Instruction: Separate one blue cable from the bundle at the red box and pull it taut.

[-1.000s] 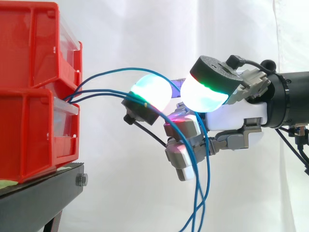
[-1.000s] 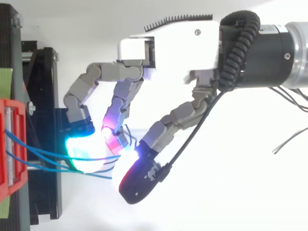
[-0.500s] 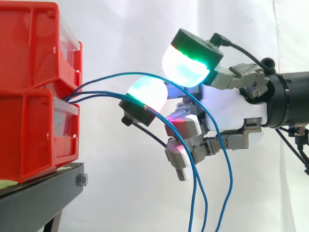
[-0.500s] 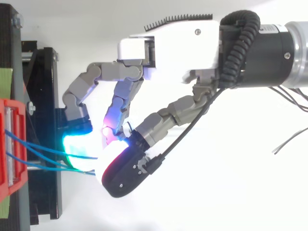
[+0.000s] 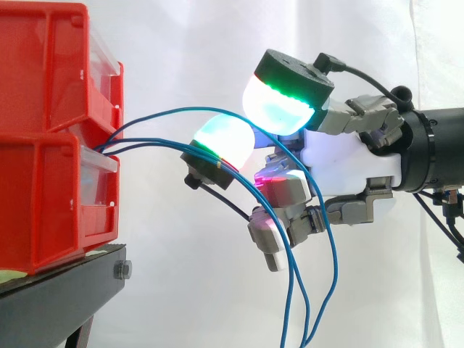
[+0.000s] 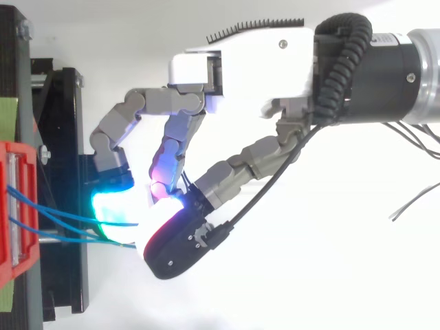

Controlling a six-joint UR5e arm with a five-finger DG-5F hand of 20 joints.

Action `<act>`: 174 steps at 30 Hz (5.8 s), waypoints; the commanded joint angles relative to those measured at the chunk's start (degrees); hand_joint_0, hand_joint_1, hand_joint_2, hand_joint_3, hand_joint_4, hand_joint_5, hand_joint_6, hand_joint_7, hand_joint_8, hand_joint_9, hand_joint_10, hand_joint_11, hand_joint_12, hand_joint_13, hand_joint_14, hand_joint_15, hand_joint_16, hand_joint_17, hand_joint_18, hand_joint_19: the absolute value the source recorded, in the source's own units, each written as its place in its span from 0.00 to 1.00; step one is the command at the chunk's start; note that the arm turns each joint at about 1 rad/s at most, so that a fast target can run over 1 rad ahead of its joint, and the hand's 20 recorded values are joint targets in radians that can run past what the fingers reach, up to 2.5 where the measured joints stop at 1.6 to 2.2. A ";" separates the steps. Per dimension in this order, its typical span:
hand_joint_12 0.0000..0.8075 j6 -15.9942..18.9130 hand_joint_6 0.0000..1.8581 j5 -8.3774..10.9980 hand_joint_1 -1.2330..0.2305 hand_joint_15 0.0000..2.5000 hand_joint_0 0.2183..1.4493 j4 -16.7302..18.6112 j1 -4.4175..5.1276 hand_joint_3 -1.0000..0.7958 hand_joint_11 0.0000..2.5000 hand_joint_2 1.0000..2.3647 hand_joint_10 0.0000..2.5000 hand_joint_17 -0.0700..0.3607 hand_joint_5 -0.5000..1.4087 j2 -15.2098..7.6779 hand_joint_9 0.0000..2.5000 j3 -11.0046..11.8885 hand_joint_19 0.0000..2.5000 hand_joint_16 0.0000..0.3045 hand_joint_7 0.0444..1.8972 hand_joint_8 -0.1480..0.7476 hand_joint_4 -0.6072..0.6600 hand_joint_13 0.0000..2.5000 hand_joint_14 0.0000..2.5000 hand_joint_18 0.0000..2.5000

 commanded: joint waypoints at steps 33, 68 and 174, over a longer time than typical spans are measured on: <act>0.36 5.54 0.48 0.26 0.24 0.25 0.33 -0.60 0.49 0.53 0.29 0.01 0.01 0.39 0.26 -0.01 0.53 -1.85 0.25 0.14 0.56 0.43 0.29 0.43 0.01 0.36; 0.36 7.38 0.48 -2.55 0.22 0.25 0.34 -12.29 0.32 0.54 0.21 0.01 0.01 0.39 0.26 3.24 0.52 -1.93 0.24 0.14 0.55 0.52 0.30 0.45 0.01 0.38; 0.32 10.20 0.48 -7.12 0.25 0.38 0.34 -10.88 -1.27 0.50 0.59 0.01 0.70 0.34 0.25 8.43 0.64 -10.11 0.84 0.11 0.54 0.37 0.34 0.36 1.00 0.52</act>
